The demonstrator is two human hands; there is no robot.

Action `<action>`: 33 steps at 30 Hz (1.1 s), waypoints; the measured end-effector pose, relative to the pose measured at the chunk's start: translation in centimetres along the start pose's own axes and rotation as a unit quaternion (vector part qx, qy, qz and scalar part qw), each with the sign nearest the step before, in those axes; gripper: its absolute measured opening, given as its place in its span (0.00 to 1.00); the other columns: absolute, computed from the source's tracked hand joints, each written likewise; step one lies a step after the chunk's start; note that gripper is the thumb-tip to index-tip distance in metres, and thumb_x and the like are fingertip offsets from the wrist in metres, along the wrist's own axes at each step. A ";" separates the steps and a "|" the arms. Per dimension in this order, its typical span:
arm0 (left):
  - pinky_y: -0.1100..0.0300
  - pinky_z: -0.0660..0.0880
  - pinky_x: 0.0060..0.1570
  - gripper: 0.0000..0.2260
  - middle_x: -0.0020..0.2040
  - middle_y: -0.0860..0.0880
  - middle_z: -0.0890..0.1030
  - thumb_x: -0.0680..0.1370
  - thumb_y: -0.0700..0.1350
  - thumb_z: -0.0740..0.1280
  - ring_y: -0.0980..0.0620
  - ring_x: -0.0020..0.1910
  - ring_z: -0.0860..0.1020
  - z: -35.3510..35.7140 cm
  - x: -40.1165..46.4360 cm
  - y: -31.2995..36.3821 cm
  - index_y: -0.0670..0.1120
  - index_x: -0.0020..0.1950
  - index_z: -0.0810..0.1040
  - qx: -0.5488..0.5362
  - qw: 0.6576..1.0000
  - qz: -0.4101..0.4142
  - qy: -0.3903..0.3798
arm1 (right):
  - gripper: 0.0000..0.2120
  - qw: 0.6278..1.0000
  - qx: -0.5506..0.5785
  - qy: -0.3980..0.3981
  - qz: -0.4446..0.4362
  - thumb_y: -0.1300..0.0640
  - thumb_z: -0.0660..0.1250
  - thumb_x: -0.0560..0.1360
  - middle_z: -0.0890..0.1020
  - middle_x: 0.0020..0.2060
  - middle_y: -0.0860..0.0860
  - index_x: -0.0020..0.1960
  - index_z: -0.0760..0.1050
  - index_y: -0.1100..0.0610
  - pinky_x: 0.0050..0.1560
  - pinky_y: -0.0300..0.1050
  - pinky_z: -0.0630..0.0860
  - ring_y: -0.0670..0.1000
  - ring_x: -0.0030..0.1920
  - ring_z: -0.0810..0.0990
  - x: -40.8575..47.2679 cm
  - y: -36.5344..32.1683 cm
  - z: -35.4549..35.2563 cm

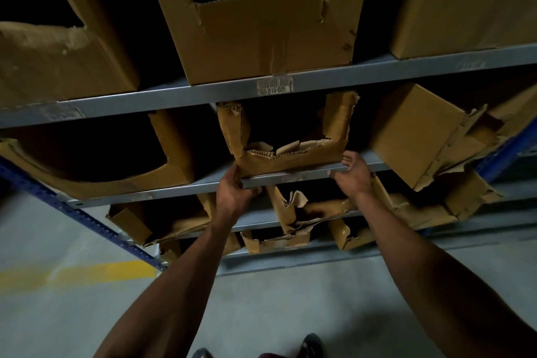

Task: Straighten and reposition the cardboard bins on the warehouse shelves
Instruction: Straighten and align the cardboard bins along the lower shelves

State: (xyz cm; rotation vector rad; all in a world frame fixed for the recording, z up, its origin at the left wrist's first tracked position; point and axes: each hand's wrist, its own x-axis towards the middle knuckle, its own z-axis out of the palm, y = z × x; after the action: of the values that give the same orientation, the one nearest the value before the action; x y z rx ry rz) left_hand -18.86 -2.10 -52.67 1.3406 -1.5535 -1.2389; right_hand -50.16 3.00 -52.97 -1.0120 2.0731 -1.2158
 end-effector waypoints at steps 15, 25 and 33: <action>0.72 0.75 0.61 0.46 0.75 0.59 0.74 0.71 0.31 0.80 0.66 0.69 0.74 -0.2 -1.1 -0.8 0.50 0.84 0.63 0.003 1.000 -0.007 0.004 | 0.29 0.999 -0.023 0.017 -0.021 0.61 0.79 0.70 0.82 0.64 0.55 0.69 0.74 0.58 0.68 0.49 0.76 0.53 0.66 0.80 -0.6 1.0 -0.1; 0.53 0.63 0.79 0.51 0.84 0.52 0.63 0.72 0.37 0.81 0.59 0.79 0.62 2.5 -5.1 -1.7 0.53 0.87 0.53 -0.027 0.998 -0.032 0.040 | 0.43 0.998 0.059 0.030 0.003 0.64 0.77 0.72 0.75 0.72 0.53 0.82 0.60 0.56 0.72 0.54 0.73 0.50 0.72 0.73 -3.4 1.6 0.6; 0.55 0.85 0.55 0.28 0.67 0.51 0.82 0.78 0.41 0.77 0.51 0.64 0.83 4.4 -12.6 -1.2 0.53 0.76 0.74 -0.056 0.996 -0.019 0.072 | 0.30 0.995 0.095 0.016 -0.020 0.67 0.75 0.74 0.82 0.60 0.49 0.74 0.73 0.56 0.57 0.34 0.76 0.47 0.61 0.80 -10.1 4.2 -2.4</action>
State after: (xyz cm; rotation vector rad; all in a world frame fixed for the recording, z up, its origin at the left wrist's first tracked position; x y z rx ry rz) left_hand -20.26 11.12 -54.23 1.3618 -1.3447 -1.2071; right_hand -47.52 13.67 -54.87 -0.9549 1.9254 -1.4293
